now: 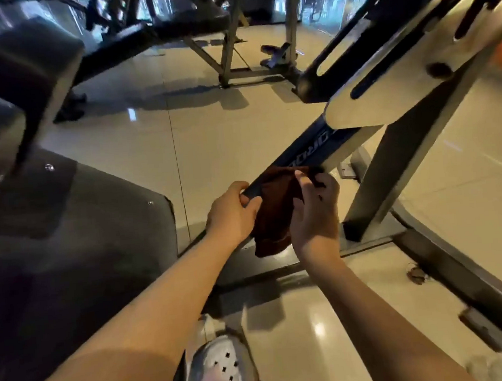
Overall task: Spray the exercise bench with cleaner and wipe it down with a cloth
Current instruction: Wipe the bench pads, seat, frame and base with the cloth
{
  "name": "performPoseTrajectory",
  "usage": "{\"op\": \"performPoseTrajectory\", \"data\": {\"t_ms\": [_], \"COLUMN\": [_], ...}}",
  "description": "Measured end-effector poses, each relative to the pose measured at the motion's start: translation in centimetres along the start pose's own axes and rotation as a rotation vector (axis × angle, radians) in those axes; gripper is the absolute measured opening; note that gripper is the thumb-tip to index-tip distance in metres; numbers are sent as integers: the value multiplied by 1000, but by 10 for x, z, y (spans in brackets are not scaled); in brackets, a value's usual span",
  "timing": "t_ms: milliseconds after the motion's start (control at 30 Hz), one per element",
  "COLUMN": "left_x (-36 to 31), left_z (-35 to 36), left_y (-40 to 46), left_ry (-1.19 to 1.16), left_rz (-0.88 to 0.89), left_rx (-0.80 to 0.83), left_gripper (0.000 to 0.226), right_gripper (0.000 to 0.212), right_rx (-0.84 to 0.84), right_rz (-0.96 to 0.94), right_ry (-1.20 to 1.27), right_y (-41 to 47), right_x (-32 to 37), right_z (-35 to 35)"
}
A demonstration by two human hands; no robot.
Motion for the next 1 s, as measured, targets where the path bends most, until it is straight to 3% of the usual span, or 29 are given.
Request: {"op": "performPoseTrajectory", "data": {"t_ms": [133,367,433,600,700,767,900,1000], "left_x": [-4,-19,-19,-32,-50,-54,-47,-42], "left_z": [20,16,11,-1,-11,-13,-11,-11], "left_y": [13,17,11,-10,-16,-17,-17,-25], "left_ry": [-241,-275,-323,-470,-492,-527,-531,-491], "left_rz": [-68,39,123,411,510,509,436,411], "left_rx": [-36,-81,-146,-312,-365,-371,-331,-406], "left_gripper": [44,11,11,22,15,13,14,15], "right_gripper": [44,23,21,22,26,25,20,16], "right_rx": [-156,-169,-139,2,266,408,527,601], "right_rz": [-131,-270,-305,-250,-226,-235,-277,-302], "right_ry": [-72,-159,-184,1,128,127,56,53], "right_y": [23,24,23,33,48,55,64,65], "right_x": [-8,-13,-11,-6,2,5,0,-4], "right_z": [-16,-18,-17,-26,-34,-39,-54,-64]}}
Point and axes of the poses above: each hand's wrist, its own y-axis towards the middle knuckle, its own z-axis out of the palm, x = y × z, the point moved 5 cm from there along y, towards the middle knuckle, and after that the axes turned 13 degrees about -z, right-handed, at the moved point
